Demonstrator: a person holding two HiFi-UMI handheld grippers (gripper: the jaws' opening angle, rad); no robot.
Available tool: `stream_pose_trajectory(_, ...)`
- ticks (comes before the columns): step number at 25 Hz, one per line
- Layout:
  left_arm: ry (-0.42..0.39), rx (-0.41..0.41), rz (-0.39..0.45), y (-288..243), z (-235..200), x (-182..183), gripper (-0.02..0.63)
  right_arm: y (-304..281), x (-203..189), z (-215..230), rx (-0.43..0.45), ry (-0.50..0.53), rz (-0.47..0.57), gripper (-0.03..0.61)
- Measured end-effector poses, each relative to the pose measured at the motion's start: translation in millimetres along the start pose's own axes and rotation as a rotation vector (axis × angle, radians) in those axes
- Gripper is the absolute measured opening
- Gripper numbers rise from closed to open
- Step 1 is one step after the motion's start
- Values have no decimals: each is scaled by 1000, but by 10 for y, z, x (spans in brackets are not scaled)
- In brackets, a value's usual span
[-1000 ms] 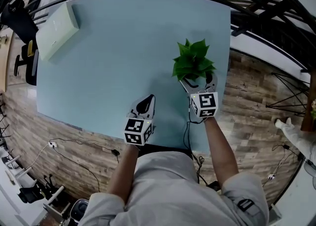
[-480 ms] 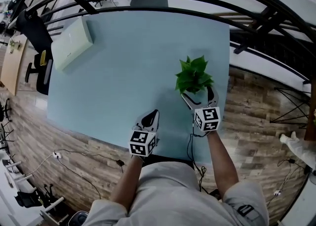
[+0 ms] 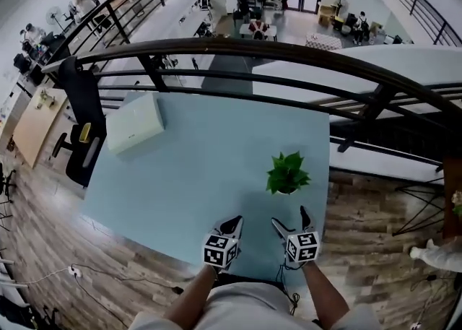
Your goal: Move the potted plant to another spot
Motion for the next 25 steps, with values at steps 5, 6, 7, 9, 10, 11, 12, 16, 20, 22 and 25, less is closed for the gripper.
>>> stream_pose_trajectory(5, -14, -48, 40, 269, 43, -28, 12, 199, 135, -451, -13, 133, -3, 202)
stream_pose_trajectory(6, -15, -57, 47, 326, 52, -33, 12, 231, 194, -509, -29, 156, 5, 106)
stream_pose_trajectory(7, -15, -66, 53, 385, 61, -43, 12, 261, 248, -569, -42, 174, 12, 5)
stream_pose_trajectory(9, -12, -82, 65, 524, 69, -74, 12, 318, 325, -719, -48, 200, 17, 5)
stream_pose_trajectory(10, -12, -88, 69, 605, 64, -90, 12, 353, 357, -807, -48, 206, 19, 5)
stream_pose_trajectory(11, -14, -93, 74, 690, 54, -106, 12, 395, 390, -896, -49, 210, 23, 5)
stream_pose_trajectory(12, -16, -97, 79, 775, 43, -125, 12, 443, 423, -984, -49, 212, 30, 3)
stream_pose_trajectory(16, -14, -113, 102, 1056, 30, -246, 12, 700, 513, -1265, -69, 215, 58, 3)
stream_pose_trajectory(20, -13, -133, 130, 1251, 99, -382, 12, 1004, 584, -1443, -109, 210, 102, 3)
stream_pose_trajectory(22, -21, -147, 141, 1305, 166, -392, 12, 1124, 610, -1469, -131, 201, 111, 3)
stream_pose_trajectory(25, -35, -171, 161, 1380, 332, -375, 12, 1312, 655, -1461, -155, 193, 127, 3)
Point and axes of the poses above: the fingertips, and each gripper's own axes: y backward along the fingers, z to its right, x out of its top, the point moved 2 cm from there along y, backward along the fingers, and after that the axes turned 13 degrees about y, right-handed, at the moved point
